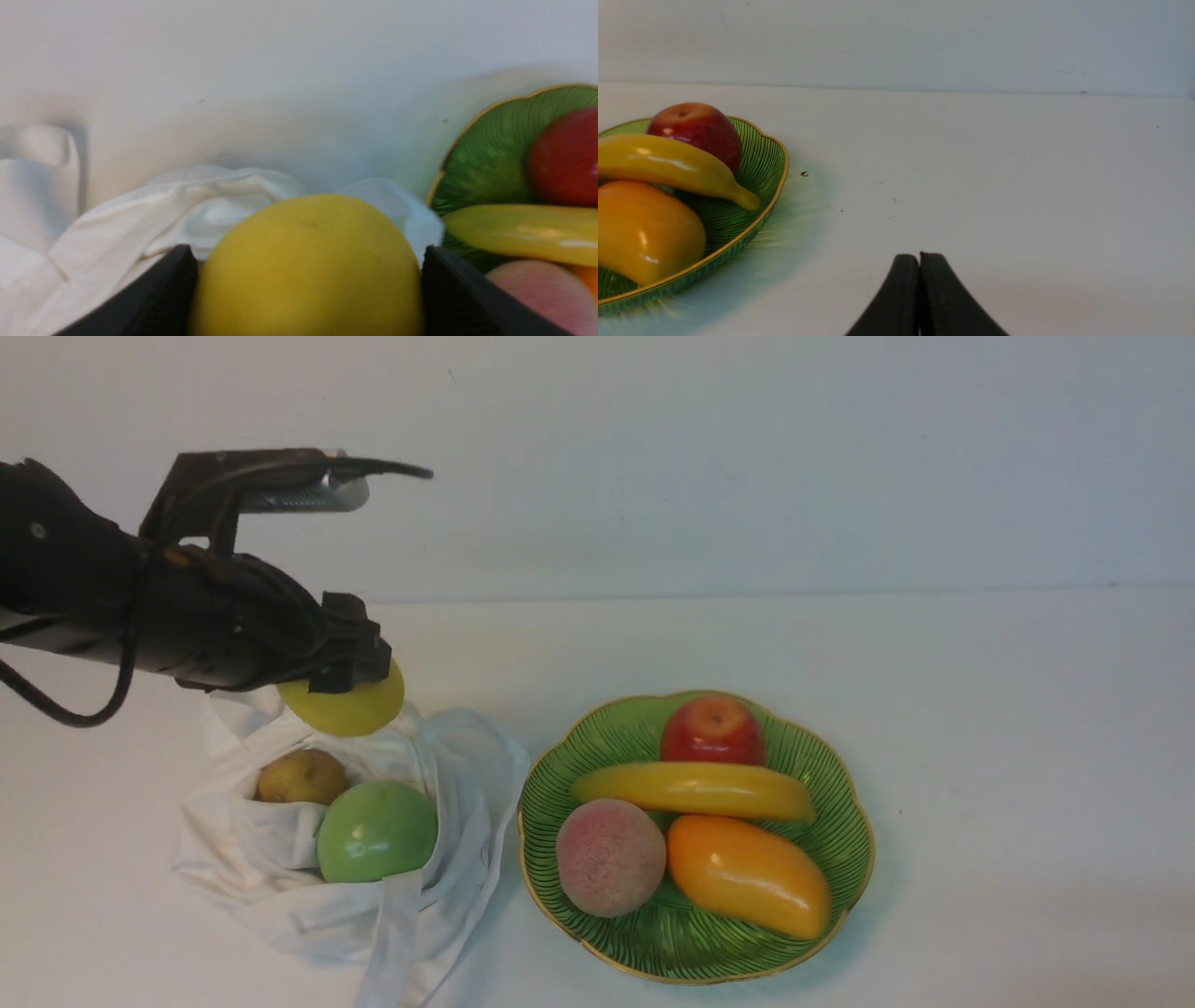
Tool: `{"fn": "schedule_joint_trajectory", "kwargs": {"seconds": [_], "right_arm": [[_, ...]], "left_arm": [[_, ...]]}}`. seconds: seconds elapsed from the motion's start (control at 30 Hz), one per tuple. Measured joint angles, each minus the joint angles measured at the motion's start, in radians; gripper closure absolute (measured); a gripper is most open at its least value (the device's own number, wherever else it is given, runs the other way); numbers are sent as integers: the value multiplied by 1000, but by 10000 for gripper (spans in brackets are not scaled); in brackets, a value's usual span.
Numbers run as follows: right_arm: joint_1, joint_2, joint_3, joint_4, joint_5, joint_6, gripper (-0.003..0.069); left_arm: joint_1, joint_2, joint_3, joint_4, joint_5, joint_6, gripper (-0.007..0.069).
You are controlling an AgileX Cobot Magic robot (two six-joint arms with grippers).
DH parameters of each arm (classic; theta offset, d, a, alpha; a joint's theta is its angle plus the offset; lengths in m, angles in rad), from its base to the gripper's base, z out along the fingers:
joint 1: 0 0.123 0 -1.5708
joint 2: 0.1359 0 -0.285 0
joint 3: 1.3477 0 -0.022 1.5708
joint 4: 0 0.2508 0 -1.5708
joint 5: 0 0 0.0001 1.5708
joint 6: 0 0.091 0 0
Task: Take the fruit out of the cloth bag on the white table and place them on a plate.
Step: 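Move the lemon from the bag into the bowl with the left gripper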
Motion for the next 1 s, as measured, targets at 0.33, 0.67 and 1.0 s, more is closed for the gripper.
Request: {"fn": "schedule_joint_trajectory", "kwargs": {"seconds": [0.33, 0.67, 1.0], "right_arm": [[0, 0, 0, 0, 0, 0, 671], [0, 0, 0, 0, 0, 0, 671], [0, 0, 0, 0, 0, 0, 671]], "left_arm": [[-200, 12, -76, -156, -11, 156, 87], [-293, 251, -78, -172, -259, 184, 87], [-293, 356, -78, -234, -295, 185, 87]]}}
